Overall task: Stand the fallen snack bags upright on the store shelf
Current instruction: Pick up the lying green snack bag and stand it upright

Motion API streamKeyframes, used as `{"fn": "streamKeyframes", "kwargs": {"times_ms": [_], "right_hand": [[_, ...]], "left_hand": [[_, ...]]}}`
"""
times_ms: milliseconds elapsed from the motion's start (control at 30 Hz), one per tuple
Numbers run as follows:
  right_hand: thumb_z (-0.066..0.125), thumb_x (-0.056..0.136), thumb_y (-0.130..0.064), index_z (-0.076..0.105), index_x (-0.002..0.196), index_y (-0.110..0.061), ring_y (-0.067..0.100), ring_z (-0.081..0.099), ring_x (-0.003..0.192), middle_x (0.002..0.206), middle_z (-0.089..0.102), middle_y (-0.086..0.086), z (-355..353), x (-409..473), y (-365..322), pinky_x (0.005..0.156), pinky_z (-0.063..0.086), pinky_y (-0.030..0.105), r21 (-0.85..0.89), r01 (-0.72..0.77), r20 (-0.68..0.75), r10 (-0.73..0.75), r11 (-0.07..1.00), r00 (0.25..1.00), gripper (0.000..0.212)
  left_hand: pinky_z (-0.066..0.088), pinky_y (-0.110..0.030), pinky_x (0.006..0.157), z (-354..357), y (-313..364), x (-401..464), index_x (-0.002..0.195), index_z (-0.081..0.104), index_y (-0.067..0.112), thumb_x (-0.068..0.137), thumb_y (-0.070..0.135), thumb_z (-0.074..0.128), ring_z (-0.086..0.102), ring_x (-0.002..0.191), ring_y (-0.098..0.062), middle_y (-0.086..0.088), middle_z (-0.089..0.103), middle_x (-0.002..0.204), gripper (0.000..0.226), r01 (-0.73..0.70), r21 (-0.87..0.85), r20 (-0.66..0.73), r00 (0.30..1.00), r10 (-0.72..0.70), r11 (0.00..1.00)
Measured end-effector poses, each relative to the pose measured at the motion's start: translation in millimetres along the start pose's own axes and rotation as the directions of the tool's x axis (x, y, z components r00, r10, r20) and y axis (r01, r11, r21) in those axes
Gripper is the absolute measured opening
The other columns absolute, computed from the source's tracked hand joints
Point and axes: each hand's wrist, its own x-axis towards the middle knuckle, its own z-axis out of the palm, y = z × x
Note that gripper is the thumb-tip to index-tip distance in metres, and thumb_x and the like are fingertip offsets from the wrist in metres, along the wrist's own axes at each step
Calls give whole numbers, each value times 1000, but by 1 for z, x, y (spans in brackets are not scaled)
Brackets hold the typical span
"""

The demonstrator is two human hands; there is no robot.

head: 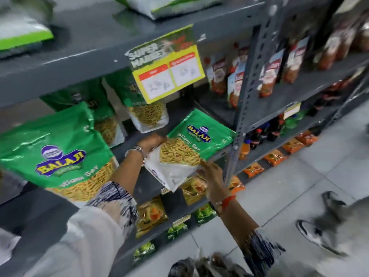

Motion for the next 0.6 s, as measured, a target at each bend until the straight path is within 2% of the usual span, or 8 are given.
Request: {"fn": "streamKeyframes", "kwargs": {"times_ms": [67, 133, 200, 267, 367, 433, 500, 600], "right_hand": [[50, 96, -14, 55, 97, -2, 16, 57, 66, 75, 57, 6, -2, 3, -1, 52, 56, 20, 43, -11, 8, 10, 999, 1000, 13], [45, 98, -14, 56, 91, -1, 18, 59, 71, 78, 58, 8, -4, 4, -2, 60, 57, 24, 35, -37, 36, 36, 999, 999, 18], [38, 100, -17, 54, 94, -4, 24, 59, 81, 89, 60, 11, -4, 5, 0, 72, 53, 31, 6, -53, 72, 52, 999, 996, 21], [34, 101, -20, 48, 89, -10, 19, 55, 71, 83, 52, 8, -7, 6, -1, 63, 48, 28, -23, -56, 64, 57, 998, 996, 21], [33, 101, -19, 40, 73, -16, 8, 42, 36, 64, 36, 2, -13, 4, -5, 34, 32, 18, -76, -12, 13, 13, 997, 1000, 30], [37, 100, -18, 41, 72, -16, 6, 39, 30, 62, 35, 3, -14, 3, -9, 38, 31, 23, -131, 21, -20, -24, 991, 1000, 29], [38, 99, -14, 43, 74, -14, 12, 46, 47, 66, 39, 3, -13, 0, -14, 51, 33, 28, -121, 51, -20, -54, 991, 998, 26], [38, 98, -10, 50, 95, -5, 20, 53, 69, 77, 51, 5, -13, -13, -21, 66, 47, 35, -59, 109, 41, -107, 992, 993, 13]], "left_hand": [[38, -41, 108, 0, -4, 1, 123, 53, -7, 91, 4, 50, 57, 114, -29, -23, 60, 125, 34, 52, -173, -42, 997, -60, 984], [45, -36, 95, -1, -9, 0, 94, 64, -1, 88, 8, 55, 68, 80, -20, -10, 75, 80, 14, 131, -270, -55, 987, -151, 954], [49, -33, 80, -1, -13, -8, 79, 60, 4, 88, 10, 57, 60, 64, -19, -3, 68, 61, 11, 189, -316, -18, 978, -205, 930], [42, -29, 62, 4, -19, -16, 69, 55, 9, 86, 10, 59, 48, 63, -18, -7, 58, 64, 18, 194, -332, -31, 976, -216, 923], [39, -26, 61, 15, -29, -31, 77, 59, 12, 85, 7, 61, 49, 66, -17, -7, 55, 75, 10, 156, -384, -120, 969, -216, 910], [45, -28, 65, 20, -34, -43, 92, 63, 5, 84, 3, 60, 53, 68, -18, -8, 58, 77, 10, 118, -460, -197, 953, -231, 880], [49, -32, 72, 25, -37, -54, 105, 62, -1, 85, 1, 57, 56, 73, -19, -9, 61, 80, 20, 90, -529, -236, 939, -248, 844], [49, -30, 70, 30, -41, -80, 92, 62, 3, 88, 2, 53, 56, 72, -16, -7, 61, 79, 10, 27, -602, -292, 923, -252, 798]]}}
